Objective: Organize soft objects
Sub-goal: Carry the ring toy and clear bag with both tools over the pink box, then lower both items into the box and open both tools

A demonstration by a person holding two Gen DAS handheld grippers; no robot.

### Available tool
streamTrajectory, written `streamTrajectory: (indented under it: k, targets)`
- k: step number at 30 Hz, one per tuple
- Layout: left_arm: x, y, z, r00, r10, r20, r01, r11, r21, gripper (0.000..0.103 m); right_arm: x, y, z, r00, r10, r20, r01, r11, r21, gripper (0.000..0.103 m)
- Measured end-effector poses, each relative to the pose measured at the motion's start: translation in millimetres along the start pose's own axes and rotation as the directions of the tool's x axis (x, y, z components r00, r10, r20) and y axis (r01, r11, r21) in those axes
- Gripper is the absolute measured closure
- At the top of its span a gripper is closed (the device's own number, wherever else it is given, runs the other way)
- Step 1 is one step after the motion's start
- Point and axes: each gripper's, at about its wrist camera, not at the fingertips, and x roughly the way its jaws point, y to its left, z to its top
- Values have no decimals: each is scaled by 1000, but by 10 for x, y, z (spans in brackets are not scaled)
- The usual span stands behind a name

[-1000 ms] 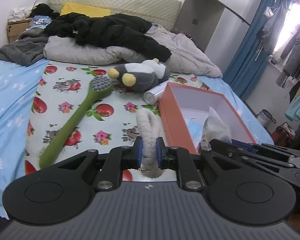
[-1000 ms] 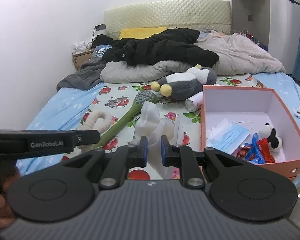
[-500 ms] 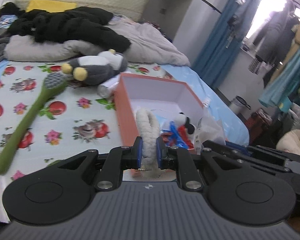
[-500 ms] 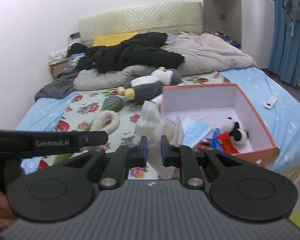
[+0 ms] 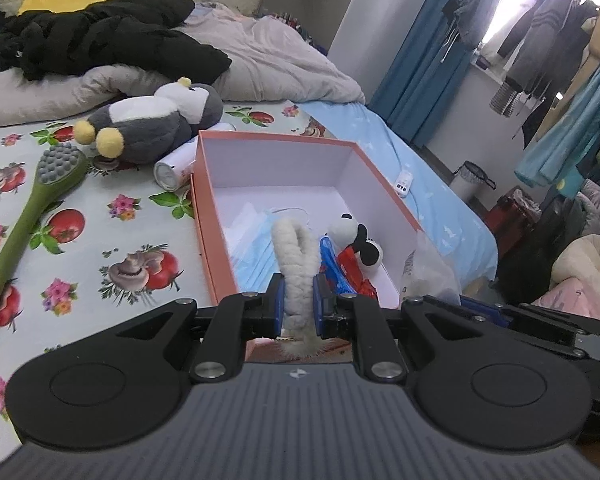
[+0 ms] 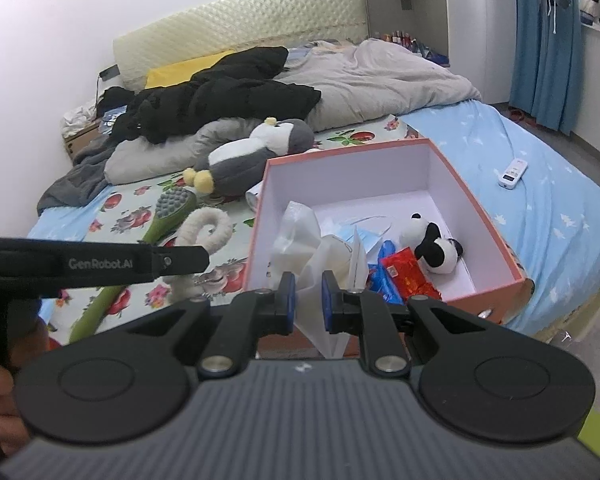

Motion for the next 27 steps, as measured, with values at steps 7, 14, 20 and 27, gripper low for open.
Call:
streamTrajectory:
  k: [7,14,20,27]
  targets:
    - [586,5,298,999,17,-48,-17,1000,-7,86,424,-266,224,999,6,-36,-6,1000,2,86]
    - [1272,61,644,995,35,-94,-36,999,-1,86,995,-518,439,996,26,-85,-26,1000,7,86]
    - [1852,112,933,990,39,-138,-37,999,18,85,1562,-698,627,991,50,-123,-50,999,7,85]
    - [2395,265,1195,986,70,-151,-70,998,1,85,2211,-912,798,982,38,-185,-34,999,23,83]
